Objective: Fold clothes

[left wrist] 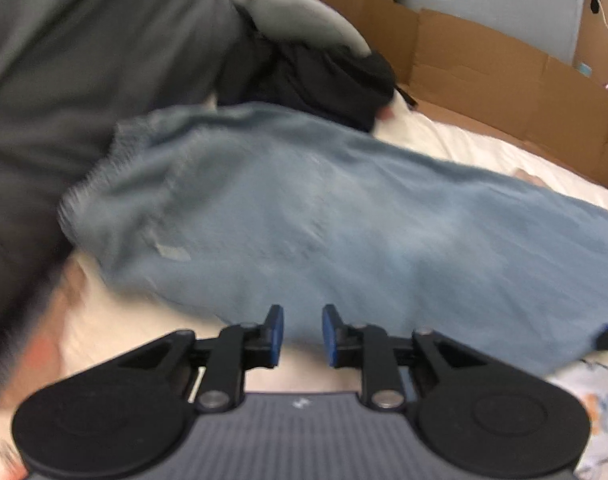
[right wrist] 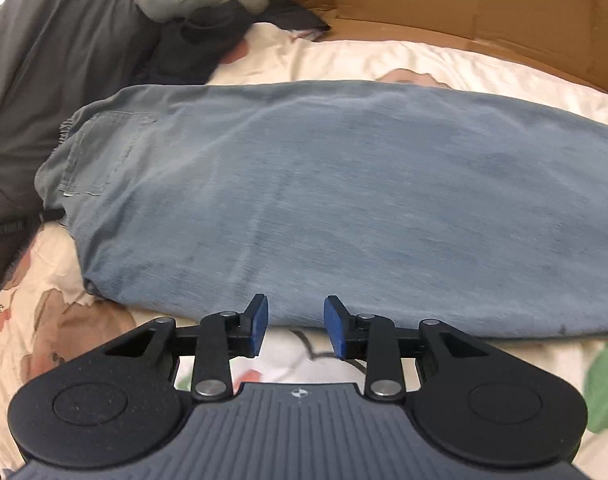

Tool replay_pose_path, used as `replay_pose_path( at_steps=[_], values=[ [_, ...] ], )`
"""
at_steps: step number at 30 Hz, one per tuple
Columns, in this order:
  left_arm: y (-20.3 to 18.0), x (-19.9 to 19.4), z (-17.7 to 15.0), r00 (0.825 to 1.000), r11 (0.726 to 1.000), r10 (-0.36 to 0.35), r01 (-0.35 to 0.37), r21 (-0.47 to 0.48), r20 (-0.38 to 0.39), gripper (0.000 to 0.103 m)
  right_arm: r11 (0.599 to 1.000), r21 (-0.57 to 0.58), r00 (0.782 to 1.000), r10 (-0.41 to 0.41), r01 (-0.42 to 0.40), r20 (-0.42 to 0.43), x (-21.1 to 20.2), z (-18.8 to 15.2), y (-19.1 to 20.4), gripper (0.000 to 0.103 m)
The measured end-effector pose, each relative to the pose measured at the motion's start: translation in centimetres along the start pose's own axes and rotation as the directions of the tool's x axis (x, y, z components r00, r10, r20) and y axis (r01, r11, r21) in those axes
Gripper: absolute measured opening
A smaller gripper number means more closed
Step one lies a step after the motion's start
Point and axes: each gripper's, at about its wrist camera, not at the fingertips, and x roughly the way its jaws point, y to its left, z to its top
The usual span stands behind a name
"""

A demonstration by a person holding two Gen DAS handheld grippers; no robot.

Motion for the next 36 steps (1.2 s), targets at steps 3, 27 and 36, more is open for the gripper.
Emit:
replay_pose_path(
  at_steps=[3, 27, 36],
  values=[
    [1.8, 1.1, 2.0, 0.998, 0.998, 0.061, -0.061, 0.034, 0.016, 0.02, 1.0, -0.002, 1.0, -0.012, 0.012, -0.02, -0.5, -0.2, -0.7, 0.038],
    [7.0, 15.4, 8.2, 0.976, 0.98, 0.184, -0.174, 0.092, -0.113, 0.011, 0.997, -0.029, 0.996, -0.079, 0.078, -0.047, -1.9, 0.7, -3.0, 0.049],
    [7.1, 9.7, 9.7, 0.989, 0.984, 0.141, -0.145, 0.103, 0.046, 0.012, 0.997, -0.025, 0.997, -0.079, 0.079, -0.018, -1.9, 1.6, -2.9, 0.052]
  ],
)
